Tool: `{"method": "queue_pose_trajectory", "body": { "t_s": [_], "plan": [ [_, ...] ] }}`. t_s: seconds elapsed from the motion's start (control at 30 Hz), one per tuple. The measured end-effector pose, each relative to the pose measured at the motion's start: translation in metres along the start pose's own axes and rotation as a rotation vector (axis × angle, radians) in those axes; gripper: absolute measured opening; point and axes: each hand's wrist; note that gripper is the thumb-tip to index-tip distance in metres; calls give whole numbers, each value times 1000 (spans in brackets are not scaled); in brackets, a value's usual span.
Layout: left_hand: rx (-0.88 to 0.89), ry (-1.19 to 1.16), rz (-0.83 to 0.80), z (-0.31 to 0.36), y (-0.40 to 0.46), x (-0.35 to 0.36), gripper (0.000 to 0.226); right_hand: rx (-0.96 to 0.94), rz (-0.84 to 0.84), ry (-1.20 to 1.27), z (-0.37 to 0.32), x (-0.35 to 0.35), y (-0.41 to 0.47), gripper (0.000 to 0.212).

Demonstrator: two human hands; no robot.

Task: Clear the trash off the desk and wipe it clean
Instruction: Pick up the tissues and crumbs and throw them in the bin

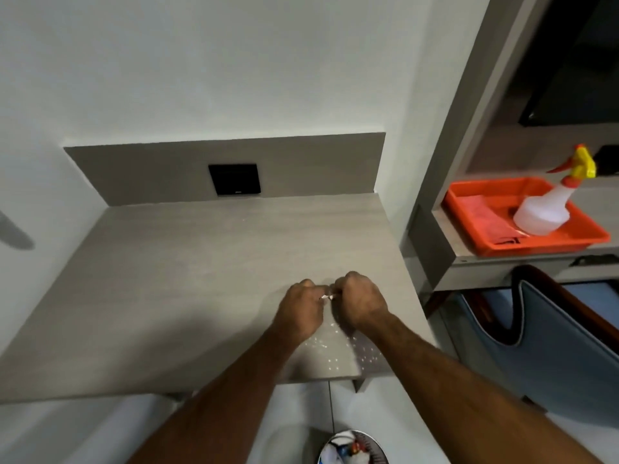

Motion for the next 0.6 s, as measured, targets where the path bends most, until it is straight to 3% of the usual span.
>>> {"method": "queue_pose_trajectory", "body": {
  "t_s": [0.27, 0.4, 0.47, 0.53, 0.6],
  "plan": [
    [-60, 136, 33, 3, -3, 3, 28, 37, 41, -70, 16, 17, -29, 22],
    [-76, 206, 87, 25, -26, 2, 22, 28, 292, 85, 35, 49, -91, 13],
    [-12, 122, 183, 40, -67, 21, 27, 10, 460, 185, 41, 86, -134, 13],
    [80, -28, 260, 54, -124, 53, 26, 39, 522, 267, 46, 128, -169, 9],
    [46, -129, 195, 60, -170, 99, 25, 133, 363, 322, 62, 178, -185, 7]
  ]
}}
Point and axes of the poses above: each hand's wrist, its own y-axis towards the middle knuckle, its own x-axis out of the palm, z = x × y, and after that the axes turned 13 degrees about -z, right-handed
